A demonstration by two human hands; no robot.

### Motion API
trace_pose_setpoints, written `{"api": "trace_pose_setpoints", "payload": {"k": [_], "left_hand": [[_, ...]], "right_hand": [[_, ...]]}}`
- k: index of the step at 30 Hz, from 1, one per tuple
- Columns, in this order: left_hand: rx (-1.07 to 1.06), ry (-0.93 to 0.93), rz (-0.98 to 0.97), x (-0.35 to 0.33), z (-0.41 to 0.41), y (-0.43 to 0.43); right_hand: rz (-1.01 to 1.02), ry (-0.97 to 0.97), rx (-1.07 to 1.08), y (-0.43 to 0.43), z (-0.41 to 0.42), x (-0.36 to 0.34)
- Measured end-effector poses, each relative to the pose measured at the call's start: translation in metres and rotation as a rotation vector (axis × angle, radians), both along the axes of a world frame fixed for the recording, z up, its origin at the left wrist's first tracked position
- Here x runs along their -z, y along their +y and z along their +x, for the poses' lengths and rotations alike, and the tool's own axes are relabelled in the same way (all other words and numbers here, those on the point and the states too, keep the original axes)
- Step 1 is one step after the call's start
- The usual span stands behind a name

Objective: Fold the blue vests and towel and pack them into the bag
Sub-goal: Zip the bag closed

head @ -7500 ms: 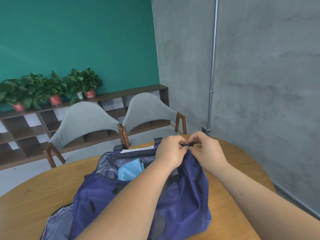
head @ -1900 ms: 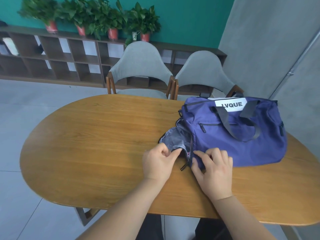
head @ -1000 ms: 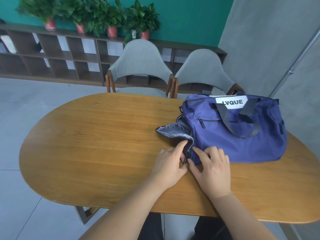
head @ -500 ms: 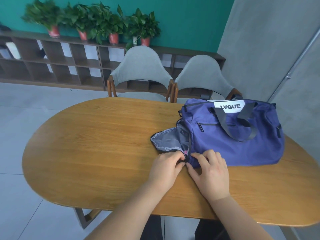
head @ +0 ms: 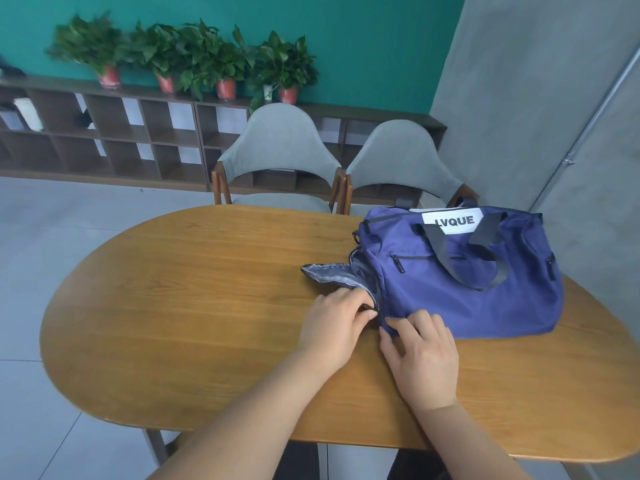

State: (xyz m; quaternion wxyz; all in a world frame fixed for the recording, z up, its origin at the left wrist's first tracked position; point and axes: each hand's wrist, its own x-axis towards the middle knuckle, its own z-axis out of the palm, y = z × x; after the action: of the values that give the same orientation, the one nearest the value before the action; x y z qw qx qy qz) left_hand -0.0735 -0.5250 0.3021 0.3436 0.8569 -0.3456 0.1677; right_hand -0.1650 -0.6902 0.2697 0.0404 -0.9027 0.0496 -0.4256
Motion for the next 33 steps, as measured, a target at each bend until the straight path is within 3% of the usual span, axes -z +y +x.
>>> {"api": "trace_pose_setpoints", "payload": {"k": [4, 8, 12, 17, 20, 26, 33], "left_hand": [[0.092, 0.219, 0.061, -0.005, 0.004, 0.001], [0.129, 0.171, 0.191, -0.016, 0.004, 0.007], [0.107, 0.087, 0.2, -0.023, -0.002, 0.007], [0.026, 0.071, -0.005, -0.042, 0.013, 0.002], [0.048, 0.138, 0.012, -0.048, 0.023, 0.0], [0.078, 0.363, -0.162, -0.039, 0.019, 0.0], [0.098, 0.353, -0.196, -0.046, 0.021, -0.005]], "right_hand": [[0.014, -0.008, -0.013, 0.002, -0.001, -0.001], [-0.05, -0.008, -0.001, 0.0, 0.001, 0.001], [-0.13, -0.029, 0.032, 0.003, 0.002, 0.005], [-0.163, -0.043, 0.016, 0.003, 0.002, 0.004], [-0.139, -0.019, 0.014, 0.002, 0.002, 0.005], [-0.006, -0.012, 0.0, 0.006, 0.004, -0.009], [-0.001, 0.063, 0.113, 0.011, 0.036, -0.055]]}}
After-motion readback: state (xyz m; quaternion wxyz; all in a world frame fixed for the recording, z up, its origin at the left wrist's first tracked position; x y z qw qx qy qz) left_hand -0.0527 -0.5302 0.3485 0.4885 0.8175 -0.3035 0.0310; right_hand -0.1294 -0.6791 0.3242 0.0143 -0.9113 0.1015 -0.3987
